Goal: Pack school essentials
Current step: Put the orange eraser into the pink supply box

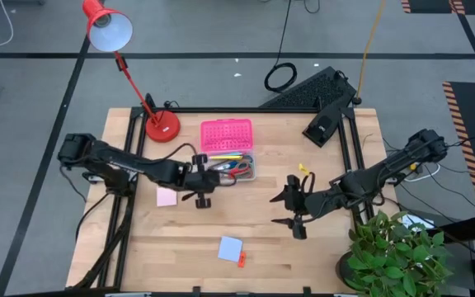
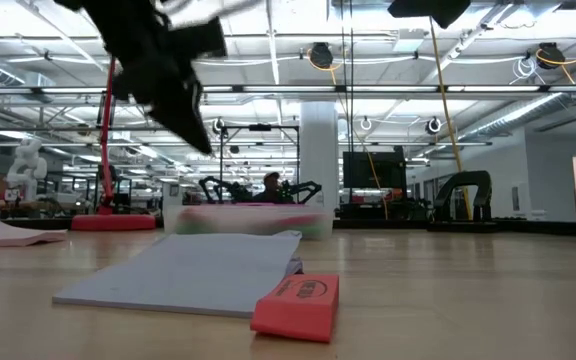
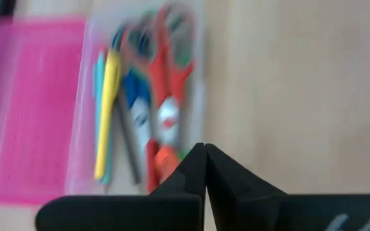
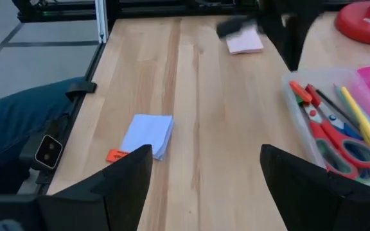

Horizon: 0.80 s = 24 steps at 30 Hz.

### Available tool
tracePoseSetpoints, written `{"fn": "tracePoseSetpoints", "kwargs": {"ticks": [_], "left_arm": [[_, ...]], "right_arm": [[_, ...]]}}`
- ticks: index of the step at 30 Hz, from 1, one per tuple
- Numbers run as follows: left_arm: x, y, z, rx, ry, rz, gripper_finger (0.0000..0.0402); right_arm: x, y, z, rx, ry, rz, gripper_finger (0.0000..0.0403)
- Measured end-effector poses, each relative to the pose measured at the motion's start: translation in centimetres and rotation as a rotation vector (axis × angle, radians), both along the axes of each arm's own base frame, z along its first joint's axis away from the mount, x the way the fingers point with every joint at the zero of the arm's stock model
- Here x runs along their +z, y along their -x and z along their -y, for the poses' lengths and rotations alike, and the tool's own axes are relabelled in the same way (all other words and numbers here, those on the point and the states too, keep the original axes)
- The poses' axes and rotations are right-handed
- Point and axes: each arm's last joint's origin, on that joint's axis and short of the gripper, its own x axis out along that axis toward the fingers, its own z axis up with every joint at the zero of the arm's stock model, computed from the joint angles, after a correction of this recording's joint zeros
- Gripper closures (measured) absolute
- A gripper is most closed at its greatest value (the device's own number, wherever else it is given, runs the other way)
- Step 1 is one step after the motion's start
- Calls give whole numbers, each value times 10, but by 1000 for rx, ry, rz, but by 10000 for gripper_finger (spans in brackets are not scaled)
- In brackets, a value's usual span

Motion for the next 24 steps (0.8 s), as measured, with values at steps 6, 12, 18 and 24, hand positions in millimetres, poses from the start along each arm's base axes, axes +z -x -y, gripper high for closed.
{"fn": "tracePoseSetpoints", "kwargs": {"ticks": [6, 12, 18, 24], "left_arm": [[14, 3, 46, -112, 66, 154, 399], [-7, 13, 98, -136, 28, 174, 393], [-30, 23, 139, -76, 14, 233, 398], [-47, 28, 154, -56, -16, 231, 389]], "right_arm": [[-34, -27, -17, 100, -21, -79, 122], [-82, -66, -36, 335, 10, -51, 122], [-112, -92, -47, 500, 7, 94, 122], [-139, -107, -56, 610, 19, 153, 122]]}}
